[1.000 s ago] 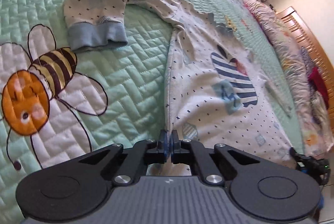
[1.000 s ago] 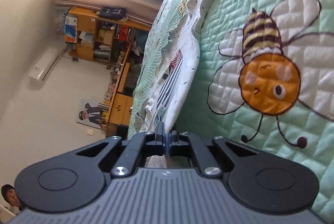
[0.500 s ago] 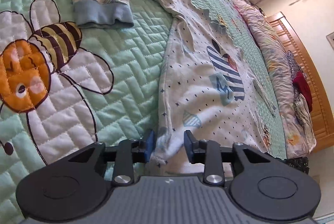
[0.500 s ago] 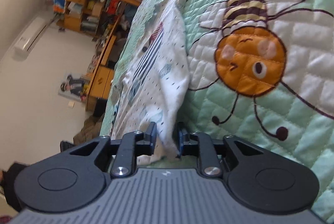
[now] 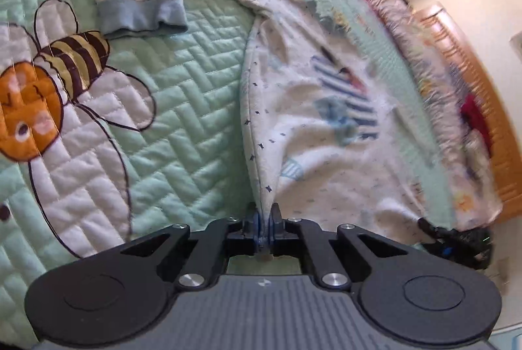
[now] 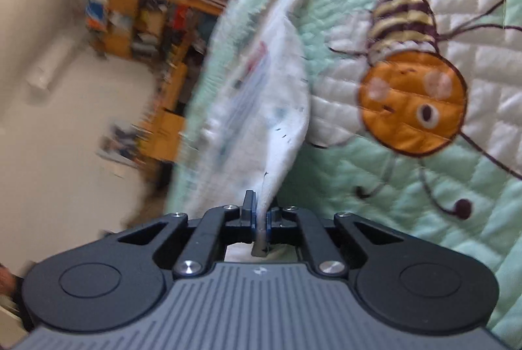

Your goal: Fold clothes

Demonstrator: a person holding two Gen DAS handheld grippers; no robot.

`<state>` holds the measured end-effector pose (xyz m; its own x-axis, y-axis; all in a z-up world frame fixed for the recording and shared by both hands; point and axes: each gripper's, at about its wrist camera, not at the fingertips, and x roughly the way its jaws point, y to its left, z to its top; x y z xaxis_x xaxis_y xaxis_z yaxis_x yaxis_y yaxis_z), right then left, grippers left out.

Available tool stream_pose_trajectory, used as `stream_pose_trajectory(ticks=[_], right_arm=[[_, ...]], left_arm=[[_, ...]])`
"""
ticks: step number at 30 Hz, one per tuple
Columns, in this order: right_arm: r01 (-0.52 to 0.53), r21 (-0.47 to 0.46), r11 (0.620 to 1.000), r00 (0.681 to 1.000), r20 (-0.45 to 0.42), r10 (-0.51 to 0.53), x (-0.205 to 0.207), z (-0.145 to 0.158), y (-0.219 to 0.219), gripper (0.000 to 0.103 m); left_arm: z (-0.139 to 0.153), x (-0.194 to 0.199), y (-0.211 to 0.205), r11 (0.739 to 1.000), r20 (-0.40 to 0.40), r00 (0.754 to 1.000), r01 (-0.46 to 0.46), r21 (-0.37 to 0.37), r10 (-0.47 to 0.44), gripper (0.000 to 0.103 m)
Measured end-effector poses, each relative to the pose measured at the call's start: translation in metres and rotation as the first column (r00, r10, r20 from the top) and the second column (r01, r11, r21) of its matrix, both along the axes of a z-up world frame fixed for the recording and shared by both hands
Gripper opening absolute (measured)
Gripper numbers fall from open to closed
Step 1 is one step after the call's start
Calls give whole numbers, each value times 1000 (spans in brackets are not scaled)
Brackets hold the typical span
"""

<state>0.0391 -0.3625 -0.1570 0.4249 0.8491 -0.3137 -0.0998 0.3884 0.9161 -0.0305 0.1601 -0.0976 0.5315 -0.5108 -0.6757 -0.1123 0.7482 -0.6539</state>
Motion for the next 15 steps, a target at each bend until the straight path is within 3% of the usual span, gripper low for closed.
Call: stream_pose_trajectory(ticks=[6,9,11,13,14,15], right_arm=[[32,129,991,999,-2,-32,-7,25,-25,6],[38,143,989,999,-10,-37,-8,28,-32,6],[53,-3,999,998,-32,-53,-7,20,-35,7],[59,-161,985,996,-53,-68,-6,1,-34,10],[60,-237,970,995,-62,-77,-6,-8,-33,0],[79,-222,972,994,-53,-93,-10,-10,-36,1]], left_arm=[[29,-18,20,974,66,994,-75,-216,91,6],[25,-25,26,970,53,992,-100,-223,114,6],[4,-23,30,974,-21,991,-130,-184,129,8],[-16,-21,28,984,-86,991,-118,-131,107,9],[-22,-22,25,988,-100,989,-115,-102,105,9],[-29,-23,22,991,-114,988,-112,-73,103,9]])
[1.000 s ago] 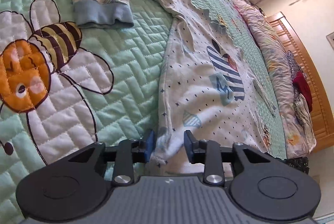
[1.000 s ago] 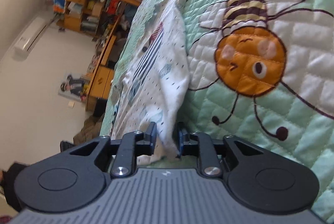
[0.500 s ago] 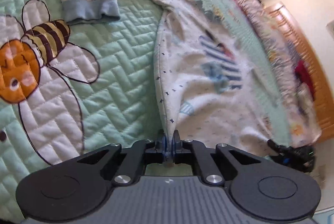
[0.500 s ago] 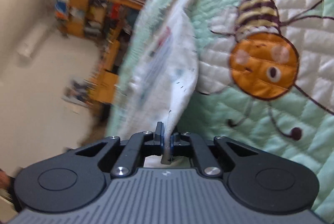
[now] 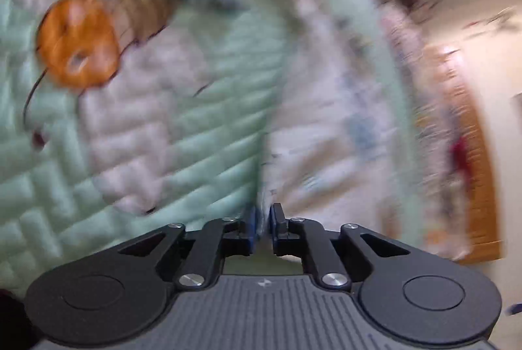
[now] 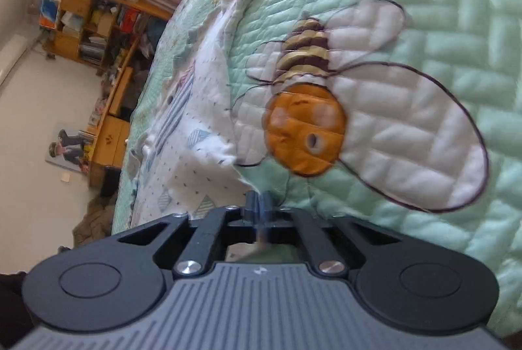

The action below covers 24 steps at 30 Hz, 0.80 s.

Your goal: Fold clothes

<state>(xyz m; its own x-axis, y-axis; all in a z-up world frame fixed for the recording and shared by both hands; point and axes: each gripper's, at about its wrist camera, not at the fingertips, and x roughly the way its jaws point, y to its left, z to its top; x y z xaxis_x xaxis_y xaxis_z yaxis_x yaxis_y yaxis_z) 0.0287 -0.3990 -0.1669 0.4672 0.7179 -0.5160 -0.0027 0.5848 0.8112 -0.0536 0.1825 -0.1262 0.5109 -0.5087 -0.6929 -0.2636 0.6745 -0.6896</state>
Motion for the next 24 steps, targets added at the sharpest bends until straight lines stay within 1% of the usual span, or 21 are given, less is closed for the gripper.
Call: stream_pose_trajectory(ticks=[1,2,3,5,6,7,8,9,10,12,13,14,15,16,18,19,20,21,22,23,24], right_arm=[[18,21,1000,1000,12,-18,-5,-1,-4,4],[36,43,998,999,24,-37,-10,-2,-7,6],[44,18,999,998,47,-45,-15,1,-10,8],[67,-43,997,994,92,-63,-25,11,-14,10],[87,-81,993,990,116,-78,-29,17,-15,13],[100,-123,987,986,142,-83,-34,25,-14,15],[111,-166,980,981,175,-81,-37,33,-11,18],[120,-202,972,974,213,-76,-40,42,-7,19],[106,-218,970,967,251,-49,-36,51,-1,19],[58,-228,972,948,318,18,-30,66,14,26],[18,-210,978,937,345,57,-27,71,25,36],[-29,-180,983,927,363,94,-23,76,39,46],[-77,-145,986,922,367,126,-16,77,52,54],[-112,-115,987,922,357,146,-1,75,66,54],[-136,-93,986,943,293,158,20,61,86,54],[-127,-107,986,963,224,149,35,46,90,53],[-91,-113,989,975,191,111,43,39,87,33],[-53,-119,992,984,161,71,51,32,83,0],[-14,-126,992,991,131,31,58,26,79,0],[23,-134,991,995,100,-10,65,19,75,5],[36,-139,990,993,117,-20,62,29,75,9]], left_arm=[[1,-2,-2,1000,16,1000,-4,29,3,10],[6,-4,-3,998,46,999,-11,58,9,15],[11,-6,-4,996,76,997,-20,86,13,19],[27,-8,-7,980,133,991,-39,193,14,33],[37,-8,-9,963,154,988,-54,265,13,37],[46,-9,-11,938,167,986,-77,337,21,42],[55,-11,-15,914,183,983,-102,392,31,46],[63,-13,-18,899,208,978,-116,422,28,46],[70,-12,-23,897,237,972,-102,431,-3,46],[82,-10,-39,896,289,952,-41,443,-100,51],[85,-5,-53,890,305,938,9,456,-166,61],[85,4,-68,882,313,922,59,468,-228,75],[83,10,-82,875,317,907,101,474,-276,79],[77,20,-93,870,310,899,136,474,-310,81],[56,46,-110,847,243,903,201,491,-355,81],[44,59,-111,838,194,921,202,506,-339,80],[30,71,-110,830,142,942,190,524,-305,71],[29,74,-107,841,142,950,168,515,-277,71],[33,74,-102,858,163,954,143,493,-252,72],[38,73,-98,870,172,958,124,477,-230,73],[44,71,-94,879,175,962,106,465,-209,73]])
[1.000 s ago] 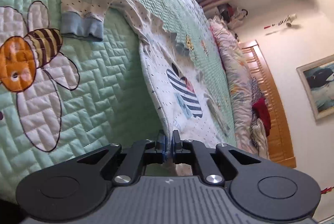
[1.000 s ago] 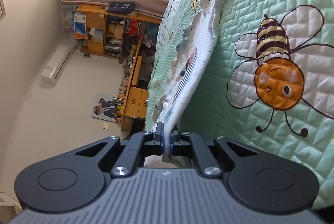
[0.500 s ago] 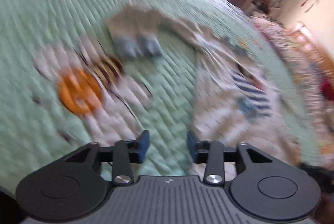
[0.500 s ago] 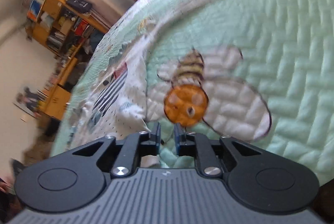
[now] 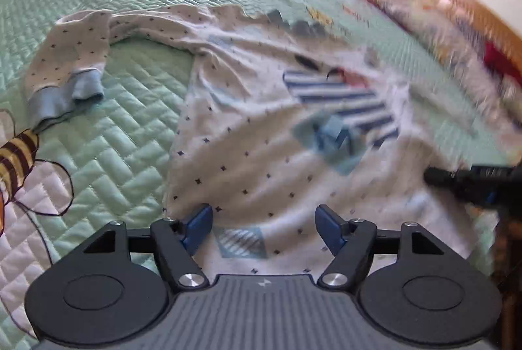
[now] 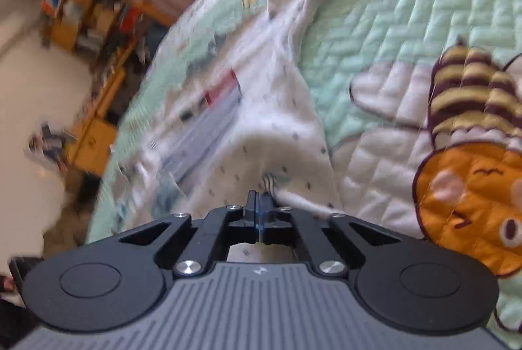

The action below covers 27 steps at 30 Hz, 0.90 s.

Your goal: Fold clothes

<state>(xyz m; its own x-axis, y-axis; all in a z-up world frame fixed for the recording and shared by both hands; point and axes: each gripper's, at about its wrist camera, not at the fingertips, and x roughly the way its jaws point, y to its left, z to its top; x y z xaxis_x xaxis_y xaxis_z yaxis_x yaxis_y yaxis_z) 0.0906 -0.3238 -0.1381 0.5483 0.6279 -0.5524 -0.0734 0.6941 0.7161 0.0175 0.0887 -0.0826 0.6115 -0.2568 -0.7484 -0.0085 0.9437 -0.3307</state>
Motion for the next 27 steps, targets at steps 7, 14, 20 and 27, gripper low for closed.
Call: stream_pose_trajectory(ticks=[7,14,20,27], right_arm=[[-161,94,982,982,118,149,13,39,35,12],[-228,-285,931,962,80,260,49,21,90,17],[-163,-293,942,945,228,234,47,58,92,33],[-189,-536,823,923,190,336,106,34,131,32]], left_arm=[[19,6,-5,997,103,994,29,-76,-21,77],[-20,9,-20,998,62,997,54,11,-54,91],[-18,10,-35,992,18,996,88,90,-90,102],[-19,12,-38,991,3,996,88,99,-88,102]])
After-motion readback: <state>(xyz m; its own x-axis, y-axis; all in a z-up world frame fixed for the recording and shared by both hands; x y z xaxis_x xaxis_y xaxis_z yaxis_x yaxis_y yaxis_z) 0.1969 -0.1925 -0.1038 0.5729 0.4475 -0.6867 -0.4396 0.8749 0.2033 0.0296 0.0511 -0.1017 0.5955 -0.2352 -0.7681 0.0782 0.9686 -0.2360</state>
